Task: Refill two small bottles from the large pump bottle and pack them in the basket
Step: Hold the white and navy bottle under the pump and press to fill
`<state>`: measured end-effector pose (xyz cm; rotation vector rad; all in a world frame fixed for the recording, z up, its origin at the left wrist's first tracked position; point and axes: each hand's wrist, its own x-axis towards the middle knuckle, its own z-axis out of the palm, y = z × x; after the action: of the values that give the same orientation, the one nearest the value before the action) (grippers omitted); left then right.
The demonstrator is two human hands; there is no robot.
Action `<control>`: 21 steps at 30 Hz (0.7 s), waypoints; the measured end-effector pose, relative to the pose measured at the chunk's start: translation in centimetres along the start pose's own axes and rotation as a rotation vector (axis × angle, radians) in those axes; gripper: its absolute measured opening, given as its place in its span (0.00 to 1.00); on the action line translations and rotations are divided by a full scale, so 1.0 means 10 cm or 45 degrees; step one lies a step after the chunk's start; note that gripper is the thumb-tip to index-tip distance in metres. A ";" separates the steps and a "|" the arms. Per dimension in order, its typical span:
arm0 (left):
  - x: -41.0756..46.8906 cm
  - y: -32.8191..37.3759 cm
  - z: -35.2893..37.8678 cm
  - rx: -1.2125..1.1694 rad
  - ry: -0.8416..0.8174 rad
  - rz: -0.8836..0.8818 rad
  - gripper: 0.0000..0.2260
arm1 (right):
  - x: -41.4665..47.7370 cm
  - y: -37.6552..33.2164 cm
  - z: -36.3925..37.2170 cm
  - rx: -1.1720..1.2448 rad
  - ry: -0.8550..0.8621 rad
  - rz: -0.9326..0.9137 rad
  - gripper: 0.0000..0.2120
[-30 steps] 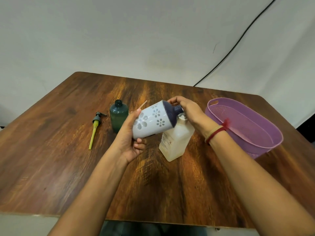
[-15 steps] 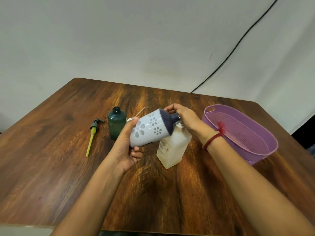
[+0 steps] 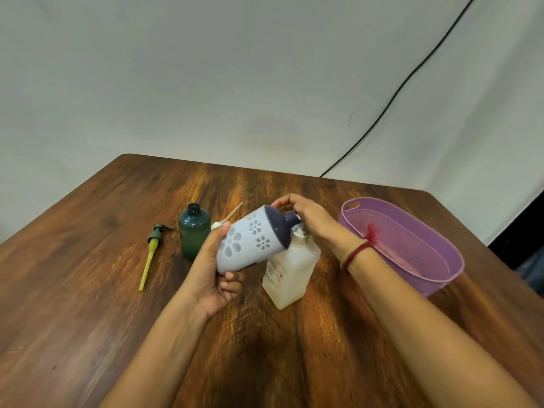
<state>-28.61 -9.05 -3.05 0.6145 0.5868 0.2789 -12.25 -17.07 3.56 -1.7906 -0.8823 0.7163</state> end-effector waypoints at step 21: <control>0.01 -0.03 0.00 -0.006 0.016 -0.014 0.17 | 0.04 0.12 0.00 0.086 0.033 -0.062 0.15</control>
<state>-28.48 -9.23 -3.26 0.6049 0.6011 0.2735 -11.75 -17.08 2.37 -1.7098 -0.8716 0.6824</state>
